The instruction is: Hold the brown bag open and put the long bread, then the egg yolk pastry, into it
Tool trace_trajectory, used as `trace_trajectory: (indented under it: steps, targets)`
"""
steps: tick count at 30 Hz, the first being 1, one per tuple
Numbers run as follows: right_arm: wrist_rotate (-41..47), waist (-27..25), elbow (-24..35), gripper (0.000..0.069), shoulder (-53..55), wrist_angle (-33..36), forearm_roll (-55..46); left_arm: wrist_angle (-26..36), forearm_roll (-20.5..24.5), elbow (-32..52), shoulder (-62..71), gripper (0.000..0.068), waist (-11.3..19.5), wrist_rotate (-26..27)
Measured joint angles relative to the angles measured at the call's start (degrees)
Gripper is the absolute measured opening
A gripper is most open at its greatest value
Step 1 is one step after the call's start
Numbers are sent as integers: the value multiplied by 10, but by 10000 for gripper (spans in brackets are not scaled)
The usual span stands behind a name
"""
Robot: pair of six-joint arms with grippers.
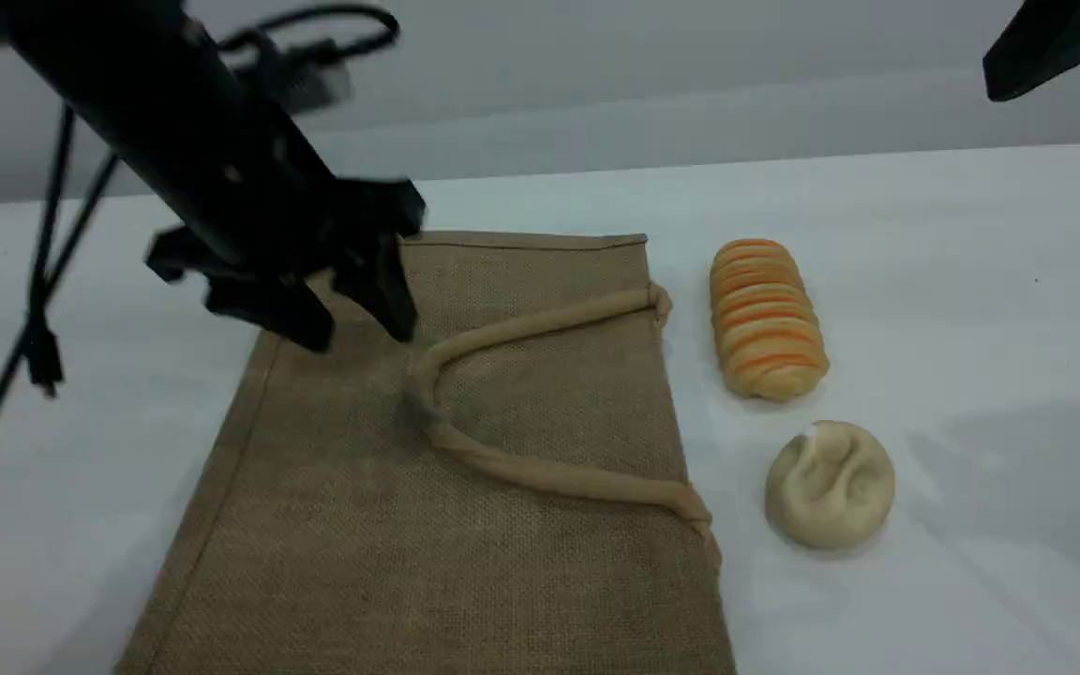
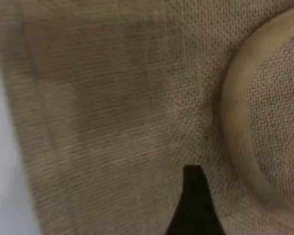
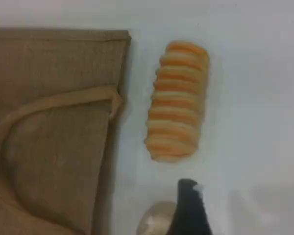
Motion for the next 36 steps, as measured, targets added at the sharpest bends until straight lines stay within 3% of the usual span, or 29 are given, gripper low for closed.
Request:
trace_trajectory:
  steps: [7, 14, 19, 24, 30, 33, 36]
  targets:
    - [1, 0, 0, 460, 0, 2, 8, -42, -8, -2, 45, 469, -23, -11]
    - [2, 0, 0, 460, 0, 16, 14, -39, -6, -45, 96, 469, -47, -33]
    - [2, 0, 0, 460, 0, 22, 14, -40, 23, -51, 109, 455, -49, -68]
    - [2, 0, 0, 460, 0, 23, 13, -34, 72, -51, 110, 349, -49, -117]
    - [0, 0, 0, 460, 0, 23, 13, -39, 121, -51, 110, 91, -49, -189]
    - [0, 0, 0, 460, 0, 19, 13, -28, 134, -64, 106, 90, -49, -187]
    - [0, 0, 0, 460, 0, 15, 13, 22, 137, -94, 84, 90, -49, -149]
